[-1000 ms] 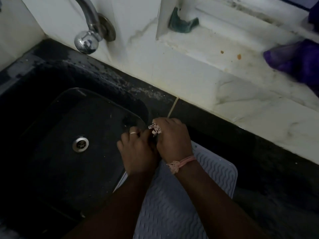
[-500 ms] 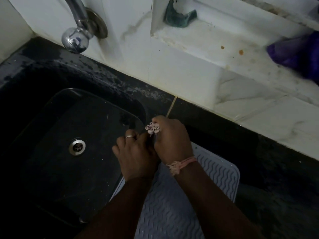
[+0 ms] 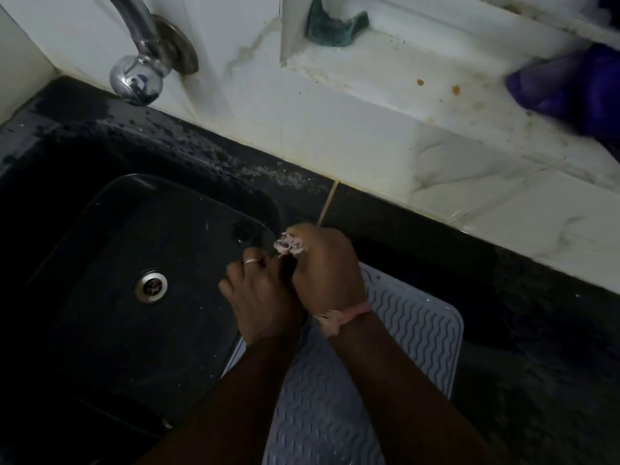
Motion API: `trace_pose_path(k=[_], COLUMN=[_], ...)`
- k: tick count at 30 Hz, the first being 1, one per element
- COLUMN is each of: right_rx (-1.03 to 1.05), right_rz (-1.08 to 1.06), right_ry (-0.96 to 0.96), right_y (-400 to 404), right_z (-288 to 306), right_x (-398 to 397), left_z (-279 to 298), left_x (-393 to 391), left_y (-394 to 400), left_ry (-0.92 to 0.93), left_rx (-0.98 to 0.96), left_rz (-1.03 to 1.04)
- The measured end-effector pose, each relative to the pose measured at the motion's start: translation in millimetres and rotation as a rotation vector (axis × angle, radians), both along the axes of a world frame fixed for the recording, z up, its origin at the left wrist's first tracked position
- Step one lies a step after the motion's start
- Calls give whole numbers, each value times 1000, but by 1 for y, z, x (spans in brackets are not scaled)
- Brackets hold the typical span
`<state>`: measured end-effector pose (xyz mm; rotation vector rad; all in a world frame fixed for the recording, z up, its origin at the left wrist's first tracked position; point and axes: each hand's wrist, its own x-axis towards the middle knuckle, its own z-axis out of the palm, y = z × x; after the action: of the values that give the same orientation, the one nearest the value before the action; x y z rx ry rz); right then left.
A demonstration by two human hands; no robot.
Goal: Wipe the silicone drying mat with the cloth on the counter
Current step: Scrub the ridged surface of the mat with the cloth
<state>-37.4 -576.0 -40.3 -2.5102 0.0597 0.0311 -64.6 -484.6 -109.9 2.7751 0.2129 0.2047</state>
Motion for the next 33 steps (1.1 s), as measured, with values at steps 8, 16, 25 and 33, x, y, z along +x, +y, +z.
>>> trace_pose_path(k=[8, 16, 25, 33], right_rx=[-261, -125, -296, -177], right_rz=[-12, 31, -65, -37], right_ry=[161, 32, 148, 7], right_y=[-45, -5, -64, -37], right_z=[-6, -5, -14, -6], right_x=[-11, 8, -37, -23], left_z=[7, 3, 0, 11], left_x=[-1, -1, 2, -5], left_y=[-3, 0, -3, -15], left_ry=[22, 47, 19, 66], left_rx=[-45, 8, -36, -17], left_rz=[57, 14, 58, -53])
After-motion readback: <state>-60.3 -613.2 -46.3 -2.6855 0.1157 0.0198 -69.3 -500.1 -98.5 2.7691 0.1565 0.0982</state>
